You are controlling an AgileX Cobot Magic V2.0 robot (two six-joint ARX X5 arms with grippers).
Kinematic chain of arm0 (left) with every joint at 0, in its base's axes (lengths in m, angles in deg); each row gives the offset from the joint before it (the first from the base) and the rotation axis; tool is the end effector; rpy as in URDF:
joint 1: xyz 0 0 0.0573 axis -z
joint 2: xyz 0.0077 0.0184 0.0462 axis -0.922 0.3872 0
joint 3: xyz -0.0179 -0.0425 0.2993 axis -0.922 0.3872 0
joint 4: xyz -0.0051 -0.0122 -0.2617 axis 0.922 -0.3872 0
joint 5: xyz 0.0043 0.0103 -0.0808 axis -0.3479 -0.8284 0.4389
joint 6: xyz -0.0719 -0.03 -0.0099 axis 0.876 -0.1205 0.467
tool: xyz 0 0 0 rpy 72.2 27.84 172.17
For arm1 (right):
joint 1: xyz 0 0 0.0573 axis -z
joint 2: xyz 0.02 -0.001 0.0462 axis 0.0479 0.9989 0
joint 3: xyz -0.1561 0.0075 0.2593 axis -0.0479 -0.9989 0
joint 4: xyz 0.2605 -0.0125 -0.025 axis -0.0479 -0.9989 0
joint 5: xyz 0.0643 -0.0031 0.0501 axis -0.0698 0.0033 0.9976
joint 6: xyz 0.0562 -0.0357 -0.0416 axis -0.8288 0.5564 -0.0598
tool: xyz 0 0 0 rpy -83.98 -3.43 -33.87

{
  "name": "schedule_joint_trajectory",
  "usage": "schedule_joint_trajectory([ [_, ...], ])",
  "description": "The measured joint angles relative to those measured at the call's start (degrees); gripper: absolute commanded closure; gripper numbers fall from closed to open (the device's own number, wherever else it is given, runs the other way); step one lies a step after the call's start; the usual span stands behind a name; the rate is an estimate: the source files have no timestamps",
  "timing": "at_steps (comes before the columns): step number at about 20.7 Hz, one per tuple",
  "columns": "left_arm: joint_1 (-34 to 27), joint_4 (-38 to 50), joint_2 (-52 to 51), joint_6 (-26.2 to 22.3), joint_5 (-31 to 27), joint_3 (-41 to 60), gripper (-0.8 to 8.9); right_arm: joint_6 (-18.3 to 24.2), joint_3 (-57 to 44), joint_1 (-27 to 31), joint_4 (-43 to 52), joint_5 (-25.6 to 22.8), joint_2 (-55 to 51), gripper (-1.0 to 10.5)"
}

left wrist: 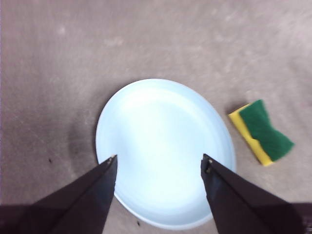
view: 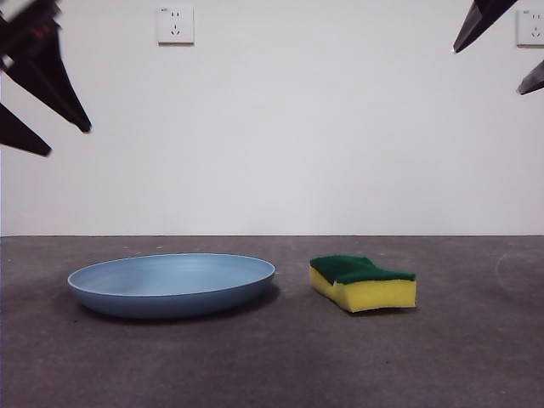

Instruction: Pick up the plate,pick up the cloth,clean the plate with the cloth

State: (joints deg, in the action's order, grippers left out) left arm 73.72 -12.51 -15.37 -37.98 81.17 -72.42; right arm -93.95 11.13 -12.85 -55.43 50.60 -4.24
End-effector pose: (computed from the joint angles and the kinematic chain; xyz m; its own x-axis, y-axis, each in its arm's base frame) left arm 0.2488 -0.0529 0.2737 0.6521 -0.4592 -0.6032 0.2790 0.8852 -0.3722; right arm 0.1996 0.0573 0.3202 0.6915 0.4628 -0.5546 -0.3477 0.8863 0.3060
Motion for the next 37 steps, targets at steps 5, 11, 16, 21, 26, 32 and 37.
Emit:
schedule_joint_trajectory([
  [5, 0.61, -2.56, 12.83, -1.88, -6.93, -9.01, 4.27, 0.0, 0.0, 0.0, 0.0, 0.0, 0.0, 5.2],
  [11, 1.36, -2.03, 24.44, -3.13, -8.61, -11.17, 4.29, 0.0, 0.0, 0.0, 0.02, 0.0, 0.0, 5.2],
  [16, 1.6, -1.36, 30.69, -3.13, -10.08, -11.17, 4.31, 0.0, 0.0, 0.0, 0.02, 0.0, 0.0, 5.4],
  [21, 4.17, 1.33, 33.66, -3.13, -10.05, -11.19, 4.34, 0.0, 0.0, 0.0, 0.0, 0.0, 0.0, 5.4],
  [26, 5.31, 1.75, 34.82, -3.54, -12.96, -11.72, 7.91, 0.0, 0.0, 0.0, 0.02, 0.0, 0.0, 5.4],
  [32, 5.38, 2.82, 34.77, -4.42, -13.55, -11.69, 8.21, 0.7, 0.37, -1.16, -0.22, -0.02, 0.33, 5.4],
  [37, 5.46, 1.46, 26.49, -4.66, -13.22, -11.67, 8.21, 4.22, 7.52, -6.38, -3.41, -0.26, 8.76, 5.4],
])
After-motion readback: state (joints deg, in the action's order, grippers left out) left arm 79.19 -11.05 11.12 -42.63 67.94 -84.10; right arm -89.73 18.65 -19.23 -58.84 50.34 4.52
